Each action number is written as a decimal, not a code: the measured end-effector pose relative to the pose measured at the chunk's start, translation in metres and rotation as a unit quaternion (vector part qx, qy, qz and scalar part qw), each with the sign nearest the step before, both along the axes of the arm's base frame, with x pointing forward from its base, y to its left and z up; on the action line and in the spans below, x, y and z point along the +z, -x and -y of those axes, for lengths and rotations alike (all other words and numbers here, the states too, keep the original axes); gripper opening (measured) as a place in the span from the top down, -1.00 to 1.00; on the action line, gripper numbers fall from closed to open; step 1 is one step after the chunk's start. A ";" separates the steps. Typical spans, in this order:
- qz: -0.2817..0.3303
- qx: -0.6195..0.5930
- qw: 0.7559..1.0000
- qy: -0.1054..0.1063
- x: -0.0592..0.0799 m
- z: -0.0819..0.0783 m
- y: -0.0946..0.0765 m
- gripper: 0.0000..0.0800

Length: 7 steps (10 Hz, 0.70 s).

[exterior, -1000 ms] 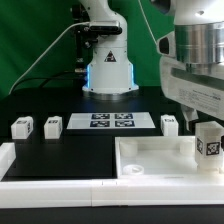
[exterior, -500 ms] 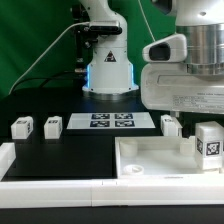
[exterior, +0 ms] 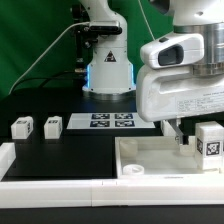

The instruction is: Assemble one leg

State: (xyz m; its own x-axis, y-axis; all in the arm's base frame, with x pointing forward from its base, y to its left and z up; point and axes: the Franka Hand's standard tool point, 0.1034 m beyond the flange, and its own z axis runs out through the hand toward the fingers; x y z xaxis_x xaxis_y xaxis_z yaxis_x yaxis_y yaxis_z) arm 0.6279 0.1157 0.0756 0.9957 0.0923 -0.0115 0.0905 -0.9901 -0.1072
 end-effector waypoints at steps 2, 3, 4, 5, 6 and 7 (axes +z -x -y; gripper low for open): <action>0.008 0.073 0.997 -0.002 0.000 0.001 0.000 -0.62; 0.008 0.069 0.998 -0.002 0.000 0.001 0.000 -0.62; 0.008 0.069 0.998 -0.002 0.000 0.001 0.000 -0.32; 0.008 0.069 0.998 -0.002 0.000 0.001 0.000 0.03; 0.008 0.069 0.998 -0.002 0.000 0.001 0.000 0.27; 0.008 0.069 0.998 -0.002 0.000 0.001 0.000 0.27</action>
Offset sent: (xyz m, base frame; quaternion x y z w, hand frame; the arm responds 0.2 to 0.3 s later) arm 0.0000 0.0000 0.0000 0.0000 0.0000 0.0000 1.0000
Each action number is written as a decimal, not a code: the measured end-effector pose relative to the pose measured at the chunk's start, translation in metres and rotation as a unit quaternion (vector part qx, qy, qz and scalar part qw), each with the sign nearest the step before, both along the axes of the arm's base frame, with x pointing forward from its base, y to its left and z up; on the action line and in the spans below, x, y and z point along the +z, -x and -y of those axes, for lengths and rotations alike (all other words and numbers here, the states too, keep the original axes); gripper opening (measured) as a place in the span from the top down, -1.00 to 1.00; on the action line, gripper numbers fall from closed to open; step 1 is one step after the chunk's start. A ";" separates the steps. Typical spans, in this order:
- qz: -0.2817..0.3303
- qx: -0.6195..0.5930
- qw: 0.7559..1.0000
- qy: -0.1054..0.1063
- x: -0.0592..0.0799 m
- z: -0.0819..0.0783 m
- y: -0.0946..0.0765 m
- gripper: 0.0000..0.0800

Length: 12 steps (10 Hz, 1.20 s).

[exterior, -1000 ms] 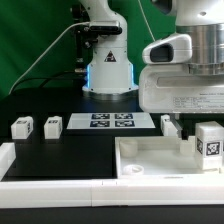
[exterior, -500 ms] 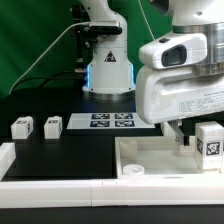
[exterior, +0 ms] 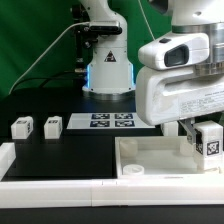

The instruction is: Assemble one leg

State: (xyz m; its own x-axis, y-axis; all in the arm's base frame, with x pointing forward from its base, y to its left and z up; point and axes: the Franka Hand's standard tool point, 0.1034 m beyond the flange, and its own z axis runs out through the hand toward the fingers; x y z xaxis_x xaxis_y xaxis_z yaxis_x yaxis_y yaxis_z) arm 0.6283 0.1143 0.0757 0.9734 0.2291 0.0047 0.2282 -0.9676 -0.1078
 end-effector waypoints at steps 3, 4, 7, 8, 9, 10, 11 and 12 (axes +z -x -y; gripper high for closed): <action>-0.004 -0.043 0.999 0.000 0.000 0.000 0.000 0.27; -0.010 -0.093 0.996 0.000 0.000 0.000 0.000 0.27; -0.026 -0.257 0.966 0.003 0.000 0.000 0.000 0.27; -0.033 -0.317 0.948 0.004 0.000 0.000 0.000 0.27; -0.038 -0.366 0.930 0.005 0.000 0.000 -0.001 0.27; -0.045 -0.430 0.902 0.007 0.000 0.000 -0.001 0.27; -0.050 -0.476 0.878 0.008 0.000 0.001 0.000 0.27; -0.055 -0.515 0.855 0.007 0.000 0.001 0.000 0.27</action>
Offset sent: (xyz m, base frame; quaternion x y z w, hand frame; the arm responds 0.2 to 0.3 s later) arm 0.0000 0.0000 0.0000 0.0000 0.0000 0.1790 0.9838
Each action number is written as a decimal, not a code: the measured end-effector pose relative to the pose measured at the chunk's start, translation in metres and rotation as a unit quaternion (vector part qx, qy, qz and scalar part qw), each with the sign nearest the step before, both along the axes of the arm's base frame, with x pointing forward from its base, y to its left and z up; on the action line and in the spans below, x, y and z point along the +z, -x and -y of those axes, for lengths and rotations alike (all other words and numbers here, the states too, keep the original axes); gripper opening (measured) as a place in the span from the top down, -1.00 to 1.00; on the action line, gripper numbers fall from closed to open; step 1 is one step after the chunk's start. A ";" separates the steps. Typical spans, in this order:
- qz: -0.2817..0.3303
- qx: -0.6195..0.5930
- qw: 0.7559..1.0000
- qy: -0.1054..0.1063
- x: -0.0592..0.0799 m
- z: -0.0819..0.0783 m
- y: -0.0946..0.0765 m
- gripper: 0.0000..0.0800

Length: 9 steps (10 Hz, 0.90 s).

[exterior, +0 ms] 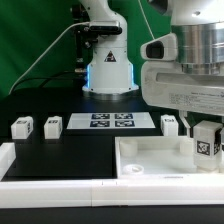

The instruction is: Assemble one leg

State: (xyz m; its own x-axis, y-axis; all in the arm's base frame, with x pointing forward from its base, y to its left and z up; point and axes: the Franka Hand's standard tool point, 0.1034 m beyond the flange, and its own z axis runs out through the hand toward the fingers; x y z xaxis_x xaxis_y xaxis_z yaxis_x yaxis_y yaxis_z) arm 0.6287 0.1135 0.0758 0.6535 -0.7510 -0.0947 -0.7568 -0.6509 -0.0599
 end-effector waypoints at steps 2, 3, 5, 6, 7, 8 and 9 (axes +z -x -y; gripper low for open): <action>-0.013 -0.111 0.994 -0.001 -0.001 -0.001 0.001 0.27; -0.018 -0.156 0.988 0.000 -0.001 -0.002 0.002 0.27; -0.031 -0.281 0.959 -0.001 -0.003 -0.004 0.003 0.27; -0.033 -0.308 0.951 -0.002 -0.003 -0.004 0.002 0.27; -0.036 -0.336 0.941 -0.002 -0.003 -0.005 0.002 0.27; -0.034 -0.319 0.947 -0.002 -0.003 -0.006 0.002 0.21; -0.032 -0.297 0.954 -0.002 -0.003 -0.006 0.002 -0.23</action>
Offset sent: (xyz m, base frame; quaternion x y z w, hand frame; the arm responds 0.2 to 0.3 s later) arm -0.0085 0.0015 -0.0051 -0.0086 0.0044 0.3360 0.9418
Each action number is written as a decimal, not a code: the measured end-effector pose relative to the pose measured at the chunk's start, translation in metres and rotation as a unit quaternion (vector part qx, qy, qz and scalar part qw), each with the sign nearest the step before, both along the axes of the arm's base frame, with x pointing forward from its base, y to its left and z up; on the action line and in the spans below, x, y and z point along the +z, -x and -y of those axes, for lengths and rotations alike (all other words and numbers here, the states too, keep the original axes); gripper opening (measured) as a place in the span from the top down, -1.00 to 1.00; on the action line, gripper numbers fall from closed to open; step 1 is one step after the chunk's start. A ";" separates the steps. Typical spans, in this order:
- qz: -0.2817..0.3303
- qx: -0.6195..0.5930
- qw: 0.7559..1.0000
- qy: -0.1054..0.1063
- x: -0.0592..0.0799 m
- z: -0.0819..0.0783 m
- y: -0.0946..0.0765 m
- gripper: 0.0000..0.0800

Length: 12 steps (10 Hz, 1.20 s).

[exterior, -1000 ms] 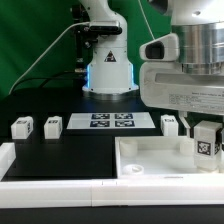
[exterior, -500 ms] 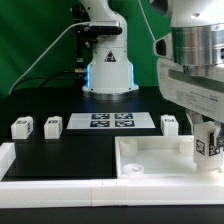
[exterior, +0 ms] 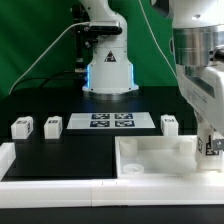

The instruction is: Assemble one leg

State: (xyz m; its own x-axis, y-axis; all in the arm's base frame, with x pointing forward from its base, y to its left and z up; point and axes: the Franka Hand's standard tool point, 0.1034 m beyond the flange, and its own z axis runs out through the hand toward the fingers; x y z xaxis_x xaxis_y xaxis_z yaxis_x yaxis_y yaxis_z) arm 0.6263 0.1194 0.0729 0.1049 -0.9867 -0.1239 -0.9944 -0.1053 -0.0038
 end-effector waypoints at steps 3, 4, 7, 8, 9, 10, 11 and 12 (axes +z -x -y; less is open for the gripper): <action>0.014 0.112 0.994 -0.001 0.000 0.000 0.000 -0.61; 0.022 0.187 0.982 0.000 -0.001 0.001 0.000 -0.61; 0.039 0.350 0.936 -0.001 -0.002 -0.001 0.002 -0.62; 0.042 0.377 0.925 -0.001 -0.002 -0.003 0.002 -0.62; 0.048 0.441 0.896 0.003 -0.002 -0.003 0.002 -0.62; 0.051 0.497 0.866 0.007 -0.002 -0.003 0.002 -0.62; 0.054 0.540 0.840 0.011 -0.002 -0.003 0.002 -0.62; 0.057 0.572 0.819 0.010 -0.001 -0.003 0.002 -0.62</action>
Offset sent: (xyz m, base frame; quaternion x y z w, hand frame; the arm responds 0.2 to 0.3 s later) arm -0.0008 -0.0065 -0.0026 -0.0154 0.0075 -0.3234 0.9461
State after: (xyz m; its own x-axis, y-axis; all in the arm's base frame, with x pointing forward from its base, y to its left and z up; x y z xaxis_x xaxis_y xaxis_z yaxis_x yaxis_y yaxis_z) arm 0.6242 0.1220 0.0714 0.9708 -0.2376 -0.0335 -0.2395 -0.9679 -0.0762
